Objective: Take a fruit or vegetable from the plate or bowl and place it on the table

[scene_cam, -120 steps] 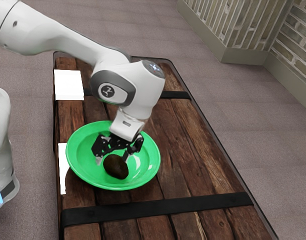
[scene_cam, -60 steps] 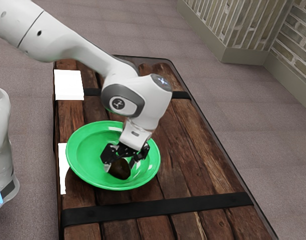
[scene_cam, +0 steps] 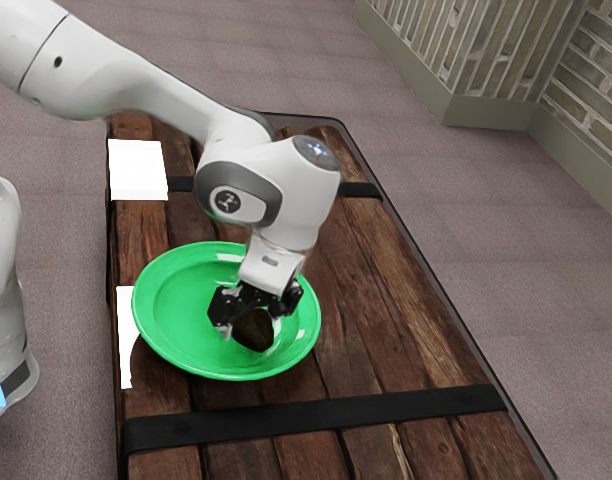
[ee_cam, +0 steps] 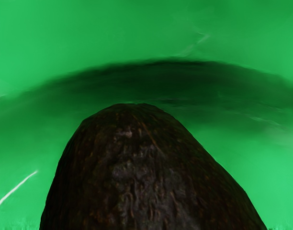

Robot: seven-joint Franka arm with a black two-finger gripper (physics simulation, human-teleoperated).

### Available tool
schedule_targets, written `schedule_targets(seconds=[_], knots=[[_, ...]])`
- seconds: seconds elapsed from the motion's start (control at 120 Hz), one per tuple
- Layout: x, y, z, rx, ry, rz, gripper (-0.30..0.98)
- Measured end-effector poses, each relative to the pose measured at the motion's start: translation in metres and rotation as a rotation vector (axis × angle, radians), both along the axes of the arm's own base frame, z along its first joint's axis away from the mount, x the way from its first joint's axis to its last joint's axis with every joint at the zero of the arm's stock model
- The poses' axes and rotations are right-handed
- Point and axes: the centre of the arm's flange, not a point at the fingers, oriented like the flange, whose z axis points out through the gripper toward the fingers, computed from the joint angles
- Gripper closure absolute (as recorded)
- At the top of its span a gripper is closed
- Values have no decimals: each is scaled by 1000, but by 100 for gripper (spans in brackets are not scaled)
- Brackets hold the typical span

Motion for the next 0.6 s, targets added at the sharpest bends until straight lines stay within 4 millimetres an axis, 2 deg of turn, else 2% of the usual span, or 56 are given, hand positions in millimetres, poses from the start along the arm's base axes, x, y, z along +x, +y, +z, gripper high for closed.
schedule_targets(seconds=[0.067, 0.108, 0.158, 0.217, 0.267, 0.35, 0.5, 0.6], knots=[[0, 1, 20, -7, -40, 8, 41], [6, 11, 38, -23, -68, 35, 41], [18, 30, 64, -44, -109, 82, 41], [32, 62, 92, -57, -148, 155, 40], [41, 92, 105, -58, -162, 225, 48], [57, 147, 103, -45, -143, 356, 52], [83, 224, 85, -8, -96, 564, 53], [85, 253, 77, 10, -77, 661, 53]])
